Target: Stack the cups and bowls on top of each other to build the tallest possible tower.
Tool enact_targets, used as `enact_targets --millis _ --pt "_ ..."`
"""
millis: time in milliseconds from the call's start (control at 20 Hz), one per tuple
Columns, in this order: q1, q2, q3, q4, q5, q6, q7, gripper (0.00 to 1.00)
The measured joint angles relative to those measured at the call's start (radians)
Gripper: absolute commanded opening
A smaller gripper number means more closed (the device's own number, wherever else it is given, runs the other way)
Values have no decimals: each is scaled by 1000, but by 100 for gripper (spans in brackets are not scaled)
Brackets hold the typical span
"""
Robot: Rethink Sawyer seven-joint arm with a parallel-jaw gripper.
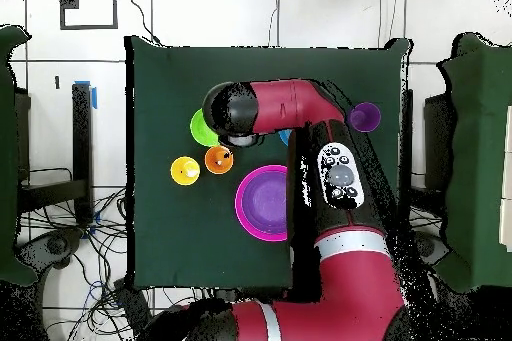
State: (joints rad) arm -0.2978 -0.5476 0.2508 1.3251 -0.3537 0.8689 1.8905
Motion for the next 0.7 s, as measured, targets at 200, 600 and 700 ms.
enact_targets --millis 200,600,700 --pt "-10 1 18 -26 2 20 0 100" --pt "-82 27 60 -39 1 20 0 100" --pt "-99 37 67 -40 1 21 0 100"
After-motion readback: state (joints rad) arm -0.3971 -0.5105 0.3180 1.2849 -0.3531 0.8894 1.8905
